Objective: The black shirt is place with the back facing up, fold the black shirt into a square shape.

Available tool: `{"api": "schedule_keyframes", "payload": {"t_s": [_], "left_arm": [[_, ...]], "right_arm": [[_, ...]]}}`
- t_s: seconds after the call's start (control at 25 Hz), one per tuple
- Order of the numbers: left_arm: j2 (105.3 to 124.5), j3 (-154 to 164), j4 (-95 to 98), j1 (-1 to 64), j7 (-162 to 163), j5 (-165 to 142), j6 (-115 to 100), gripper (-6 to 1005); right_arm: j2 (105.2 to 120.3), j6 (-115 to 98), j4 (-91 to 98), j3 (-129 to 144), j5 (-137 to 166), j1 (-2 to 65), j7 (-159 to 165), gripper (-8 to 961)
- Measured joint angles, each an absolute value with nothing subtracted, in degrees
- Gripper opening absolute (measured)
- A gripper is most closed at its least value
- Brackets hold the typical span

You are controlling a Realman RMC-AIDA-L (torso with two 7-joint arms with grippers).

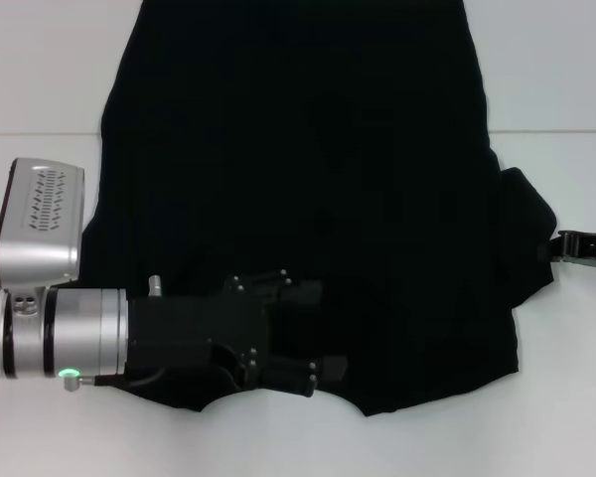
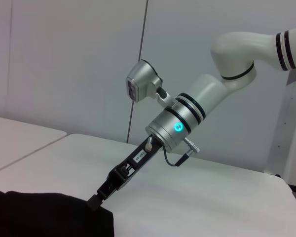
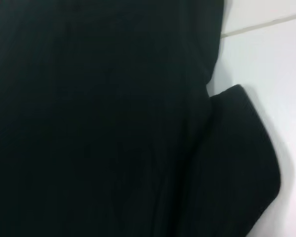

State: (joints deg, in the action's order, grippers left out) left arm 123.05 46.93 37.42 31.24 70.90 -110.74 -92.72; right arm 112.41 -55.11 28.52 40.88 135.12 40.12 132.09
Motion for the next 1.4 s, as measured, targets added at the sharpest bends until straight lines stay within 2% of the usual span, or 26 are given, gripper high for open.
{"api": "schedule_keyframes", "payload": {"t_s": [0.08,0.76,1.4], "left_arm": [[123.07,46.9,37.4,31.1,70.9,-110.7,-92.8,950],[122.87,47.0,37.4,31.3,72.4,-111.1,-93.3,950],[122.87,46.8,37.4,31.0,73.2,-111.2,-93.3,949]], "right_arm": [[112.58,-54.7,28.8,39.8,134.9,39.6,131.4,4],[111.46,-54.6,28.8,29.2,131.0,35.3,122.5,0],[111.52,-49.8,28.3,28.1,130.9,37.7,121.1,1]]}}
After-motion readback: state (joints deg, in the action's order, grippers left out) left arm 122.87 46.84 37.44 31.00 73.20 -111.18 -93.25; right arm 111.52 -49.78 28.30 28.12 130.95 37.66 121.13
